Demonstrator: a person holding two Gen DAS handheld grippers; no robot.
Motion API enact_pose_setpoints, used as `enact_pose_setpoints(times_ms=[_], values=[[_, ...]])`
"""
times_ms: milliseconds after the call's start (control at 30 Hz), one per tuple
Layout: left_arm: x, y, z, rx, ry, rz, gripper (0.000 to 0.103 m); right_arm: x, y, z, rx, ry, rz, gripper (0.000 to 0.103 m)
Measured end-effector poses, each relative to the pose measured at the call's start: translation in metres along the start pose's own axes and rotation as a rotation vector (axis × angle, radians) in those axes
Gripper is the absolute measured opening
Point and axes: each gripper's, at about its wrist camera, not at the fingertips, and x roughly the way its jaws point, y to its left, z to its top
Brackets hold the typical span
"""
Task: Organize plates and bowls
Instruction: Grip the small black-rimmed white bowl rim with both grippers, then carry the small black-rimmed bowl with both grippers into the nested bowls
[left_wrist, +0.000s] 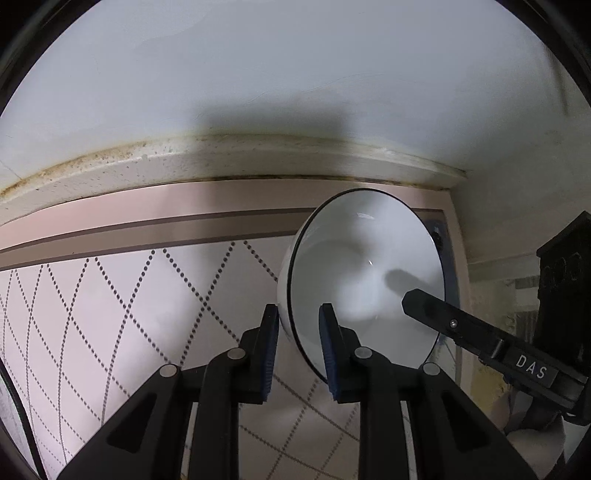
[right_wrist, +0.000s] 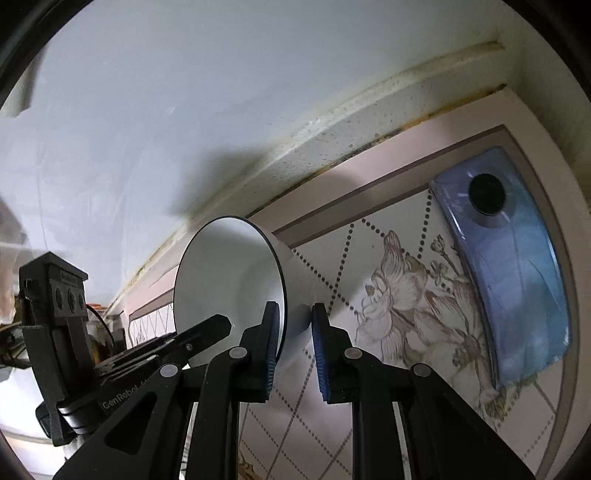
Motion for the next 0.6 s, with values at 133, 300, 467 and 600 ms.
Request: enact_pose_setpoints(times_ms=[133, 300, 467, 600], values=[[-0.027, -0.008, -0.013, 0.028, -0.019, -0.008, 0.02, -0.021, 0.004, -0.013, -0.006, -0.011, 0.003, 0.02], [-0.054, -0.024, -0.035, 0.062, -0.039, -0.009, 0.02, -0.058, 0.004, -0.032, -0.006, -0.044, 0.02, 0.02], [-0.08, -0.037, -0.065, 0.095, -0.059, -0.009, 0.02, -0.092, 0.012, -0.065, -0.014, -0.077, 0.028, 0.02], [-0.092, -0.048, -0.09, 0.108, -0.075, -0.018, 0.02, -0.116, 0.019, -0.091, -0.027, -0.096, 0.024, 0.02]])
